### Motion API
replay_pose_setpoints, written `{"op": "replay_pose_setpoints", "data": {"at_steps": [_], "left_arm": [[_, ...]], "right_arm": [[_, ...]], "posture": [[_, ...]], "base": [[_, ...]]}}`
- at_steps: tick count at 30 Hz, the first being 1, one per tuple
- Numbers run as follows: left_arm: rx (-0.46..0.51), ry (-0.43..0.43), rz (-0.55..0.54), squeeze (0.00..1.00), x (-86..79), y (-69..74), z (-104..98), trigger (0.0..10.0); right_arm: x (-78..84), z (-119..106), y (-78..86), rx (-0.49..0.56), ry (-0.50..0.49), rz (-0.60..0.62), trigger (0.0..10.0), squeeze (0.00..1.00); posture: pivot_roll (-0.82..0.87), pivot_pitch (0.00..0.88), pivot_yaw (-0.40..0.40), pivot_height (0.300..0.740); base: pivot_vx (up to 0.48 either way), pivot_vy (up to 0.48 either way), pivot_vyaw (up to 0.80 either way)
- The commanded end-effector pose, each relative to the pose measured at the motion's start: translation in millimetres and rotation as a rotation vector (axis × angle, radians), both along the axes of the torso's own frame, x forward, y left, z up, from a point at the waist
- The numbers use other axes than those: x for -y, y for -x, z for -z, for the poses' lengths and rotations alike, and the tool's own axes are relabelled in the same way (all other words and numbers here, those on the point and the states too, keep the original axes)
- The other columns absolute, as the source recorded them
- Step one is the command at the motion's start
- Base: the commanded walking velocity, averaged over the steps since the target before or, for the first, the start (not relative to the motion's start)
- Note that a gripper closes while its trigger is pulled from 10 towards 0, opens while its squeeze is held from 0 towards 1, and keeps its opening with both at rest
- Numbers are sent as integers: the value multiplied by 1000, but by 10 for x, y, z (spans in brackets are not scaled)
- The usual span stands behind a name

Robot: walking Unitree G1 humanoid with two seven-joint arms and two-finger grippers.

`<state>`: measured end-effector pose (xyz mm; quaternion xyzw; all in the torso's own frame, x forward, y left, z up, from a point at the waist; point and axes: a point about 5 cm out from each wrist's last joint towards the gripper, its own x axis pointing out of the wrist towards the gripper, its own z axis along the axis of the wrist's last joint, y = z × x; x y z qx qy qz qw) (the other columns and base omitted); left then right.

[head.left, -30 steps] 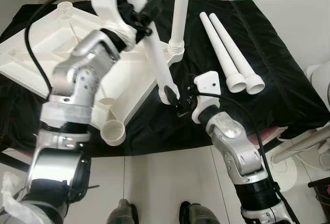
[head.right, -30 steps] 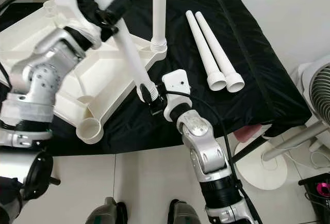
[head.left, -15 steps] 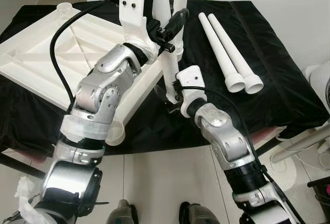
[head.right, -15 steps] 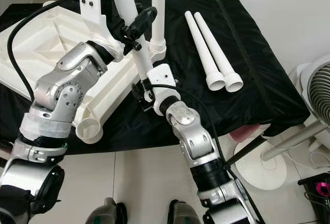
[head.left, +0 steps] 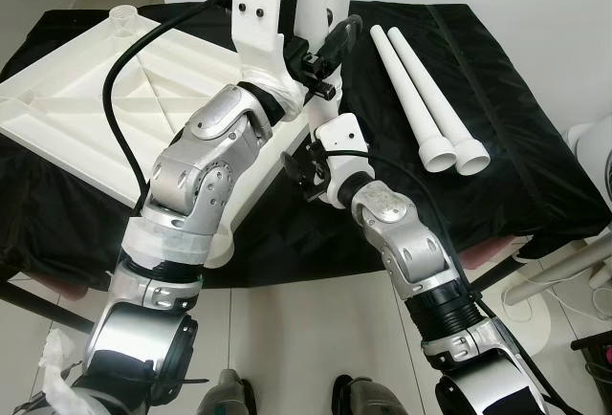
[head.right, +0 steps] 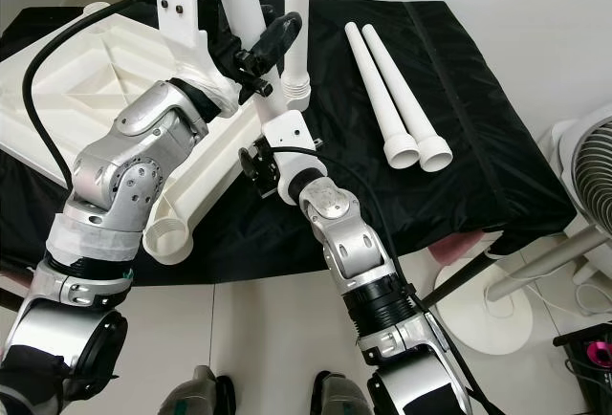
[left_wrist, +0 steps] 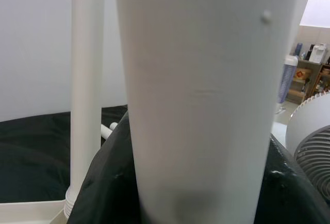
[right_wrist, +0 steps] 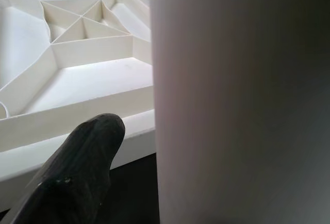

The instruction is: Building children table

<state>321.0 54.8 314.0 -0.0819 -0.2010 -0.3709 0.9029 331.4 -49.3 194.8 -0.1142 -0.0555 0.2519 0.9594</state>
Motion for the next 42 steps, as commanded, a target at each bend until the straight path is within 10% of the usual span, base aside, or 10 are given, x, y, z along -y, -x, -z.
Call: {"op": "replay_pose_setpoints", "data": {"at_steps": [1,3,13,15,16,26,27,30,31,42], "left_arm": [[32,-5,21,0,26,55,-37,10000],[34,-6,24,0,36,62,-38,10000],[40,-14,35,0,57,75,-53,10000],[24,-7,63,0,68,80,-44,10000],[18,1,75,1000,69,84,-41,10000],[28,-29,131,1000,93,162,-17,10000],[21,-15,133,0,82,160,-31,10000],[2,24,136,0,40,149,-64,10000],[-8,43,137,0,18,142,-79,10000],[-59,52,-4,0,-410,42,70,10000]], "right_arm": [[1,-2,-21,5,7,11,10000,0],[-6,-6,-26,1,-7,3,0,0],[-3,-34,-49,0,-24,28,0,0],[-4,-37,-59,-7,-35,38,10000,0],[-5,-45,-63,1,-34,42,10000,0],[13,-57,-80,-2,-87,87,10000,0],[28,-52,-86,-9,-98,101,10000,0],[60,-49,-98,-16,-117,123,10000,0],[75,-50,-103,-17,-124,130,2392,0],[374,-187,-114,70,-269,262,10000,0]], "posture": [[-8,63,20,740],[-8,59,21,740],[-6,64,24,740],[-6,65,25,740],[-6,66,27,740],[-3,62,33,740],[-3,65,32,740],[-3,67,33,740],[-3,68,33,740],[-3,77,26,740]], "base": [[0,0,0],[0,0,0],[0,0,0],[0,0,0],[0,0,0],[0,0,0],[0,0,0],[0,0,0],[0,0,0],[0,0,0]]}}
